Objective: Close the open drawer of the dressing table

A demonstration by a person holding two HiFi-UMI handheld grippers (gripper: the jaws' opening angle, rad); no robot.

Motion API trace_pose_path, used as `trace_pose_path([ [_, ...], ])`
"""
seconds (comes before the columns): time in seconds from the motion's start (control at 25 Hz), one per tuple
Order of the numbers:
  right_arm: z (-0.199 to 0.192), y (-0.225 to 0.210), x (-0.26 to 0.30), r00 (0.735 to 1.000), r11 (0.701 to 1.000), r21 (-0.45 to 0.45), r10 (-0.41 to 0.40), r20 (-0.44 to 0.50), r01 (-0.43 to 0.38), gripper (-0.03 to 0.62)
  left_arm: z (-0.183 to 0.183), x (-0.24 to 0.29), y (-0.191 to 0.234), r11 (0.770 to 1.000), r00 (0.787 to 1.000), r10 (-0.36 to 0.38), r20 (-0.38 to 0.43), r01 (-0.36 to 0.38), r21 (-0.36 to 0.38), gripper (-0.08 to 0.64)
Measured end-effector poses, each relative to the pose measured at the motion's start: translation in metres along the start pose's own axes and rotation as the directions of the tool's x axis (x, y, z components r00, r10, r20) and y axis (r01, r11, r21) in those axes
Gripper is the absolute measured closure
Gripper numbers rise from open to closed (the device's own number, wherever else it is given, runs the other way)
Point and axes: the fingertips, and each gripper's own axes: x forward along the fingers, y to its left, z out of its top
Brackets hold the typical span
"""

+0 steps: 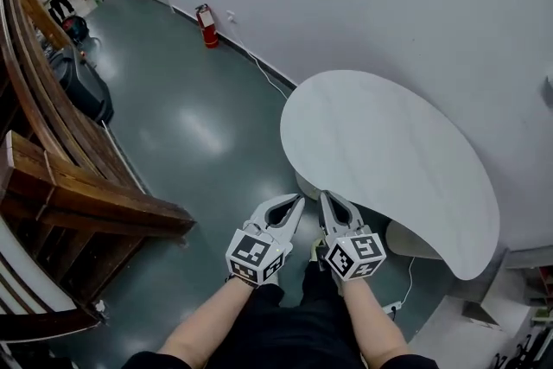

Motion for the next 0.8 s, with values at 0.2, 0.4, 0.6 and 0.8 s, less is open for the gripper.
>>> trace_pose_path([
  [0.2, 0.035, 0.019, -0.01, 0.999, 0.999, -0.04, 0.012, 0.031, -0.011, 0.577, 0.034, -0.013, -0.004, 1.0, 0.999, 0.005, 0.037, -0.006, 0.015, 0.551],
  [0.4, 0.057, 0.037, -0.02, 0.997, 0.997, -0.074, 0.021, 0.073, -0.016, 0.577, 0.06, -0.027, -0.01, 1.0, 0.997, 0.003, 0.074, -0.003, 0.012, 0.551],
  [0.6, 0.081, 0.048, -0.027, 0.993, 0.996, -0.092, 0.027, 0.118, -0.016, 0.577, 0.082, -0.033, -0.021, 0.999, 0.995, -0.018, 0.098, 0.014, 0.04, 0.551],
  [0.8, 0.091, 0.055, -0.029, 0.99, 0.995, -0.1, 0.027, 0.141, -0.013, 0.577, 0.092, -0.038, -0.022, 0.998, 0.993, -0.017, 0.116, 0.01, 0.058, 0.551],
])
